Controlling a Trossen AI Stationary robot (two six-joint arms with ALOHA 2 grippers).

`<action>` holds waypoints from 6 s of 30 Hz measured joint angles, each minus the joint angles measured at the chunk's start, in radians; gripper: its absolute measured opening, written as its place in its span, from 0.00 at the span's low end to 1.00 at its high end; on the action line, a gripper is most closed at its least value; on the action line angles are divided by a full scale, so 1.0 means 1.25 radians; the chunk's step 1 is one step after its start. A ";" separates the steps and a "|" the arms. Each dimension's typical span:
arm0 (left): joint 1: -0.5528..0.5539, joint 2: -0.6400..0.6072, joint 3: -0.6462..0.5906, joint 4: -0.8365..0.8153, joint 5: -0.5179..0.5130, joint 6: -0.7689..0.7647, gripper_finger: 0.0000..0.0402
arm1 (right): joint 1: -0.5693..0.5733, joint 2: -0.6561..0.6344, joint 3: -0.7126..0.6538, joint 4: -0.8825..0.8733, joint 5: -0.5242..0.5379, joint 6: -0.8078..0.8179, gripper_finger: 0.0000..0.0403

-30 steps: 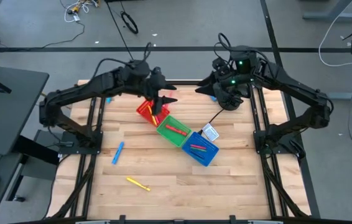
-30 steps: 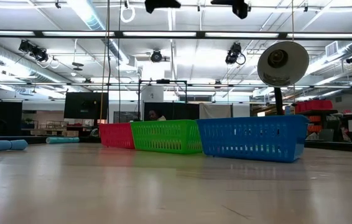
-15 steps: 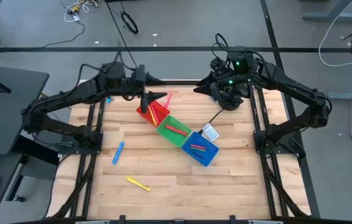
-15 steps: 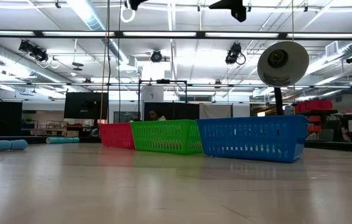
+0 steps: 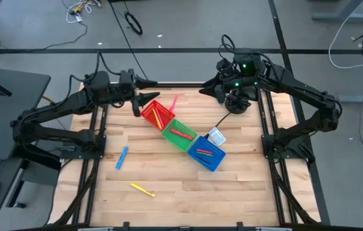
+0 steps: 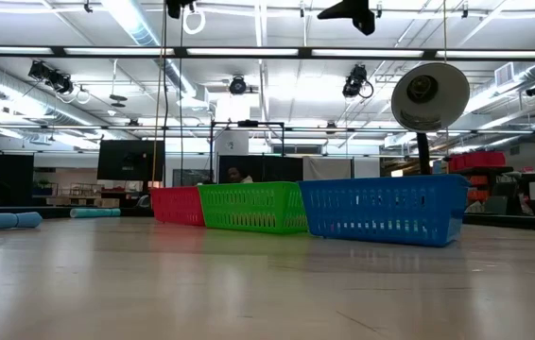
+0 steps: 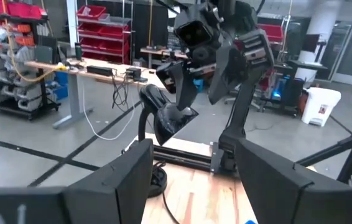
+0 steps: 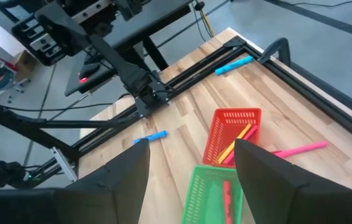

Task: Pick & Place Markers
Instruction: Put the top blue highlighter pen into the green bin

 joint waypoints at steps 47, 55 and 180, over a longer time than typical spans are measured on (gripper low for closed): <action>-0.001 0.002 0.000 -0.011 -0.009 -0.090 0.58 | -0.268 0.464 0.568 -0.523 0.293 -0.157 0.58; -0.001 0.009 0.001 -0.009 -0.008 -0.084 0.58 | -0.289 0.511 0.465 -0.500 0.320 -0.183 0.58; -0.001 0.039 0.000 -0.053 0.004 -0.113 0.58 | -0.271 0.600 0.439 -0.580 0.295 -0.212 0.09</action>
